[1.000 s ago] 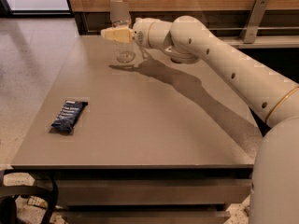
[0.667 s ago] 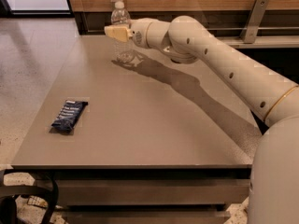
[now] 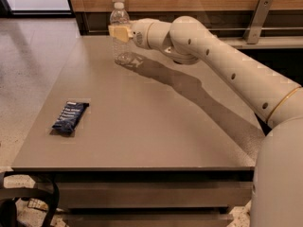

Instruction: Move water bottle near rxbar blueberry

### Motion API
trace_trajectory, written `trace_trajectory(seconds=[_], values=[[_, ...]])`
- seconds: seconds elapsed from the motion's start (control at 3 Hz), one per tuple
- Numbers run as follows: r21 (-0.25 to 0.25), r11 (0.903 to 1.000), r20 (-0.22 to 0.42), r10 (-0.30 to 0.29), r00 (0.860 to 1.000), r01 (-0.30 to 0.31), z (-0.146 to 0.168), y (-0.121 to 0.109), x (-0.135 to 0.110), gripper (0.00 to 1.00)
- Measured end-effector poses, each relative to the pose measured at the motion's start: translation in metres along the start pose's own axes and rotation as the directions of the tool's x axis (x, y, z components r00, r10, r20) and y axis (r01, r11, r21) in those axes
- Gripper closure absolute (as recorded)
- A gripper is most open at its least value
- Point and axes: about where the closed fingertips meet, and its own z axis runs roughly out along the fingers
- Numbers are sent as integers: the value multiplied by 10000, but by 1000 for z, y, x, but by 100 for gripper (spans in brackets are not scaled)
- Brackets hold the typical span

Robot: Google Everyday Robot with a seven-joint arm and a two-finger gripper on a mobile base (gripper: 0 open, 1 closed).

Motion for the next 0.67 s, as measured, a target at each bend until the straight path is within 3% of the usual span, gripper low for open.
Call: trace_trajectory(seconds=[0.33,0.67], values=[[-37,10000,-5,4,10000,-4,2,2,0,100],[-44,10000,-3,4,10000,-4,2,2,0,100]])
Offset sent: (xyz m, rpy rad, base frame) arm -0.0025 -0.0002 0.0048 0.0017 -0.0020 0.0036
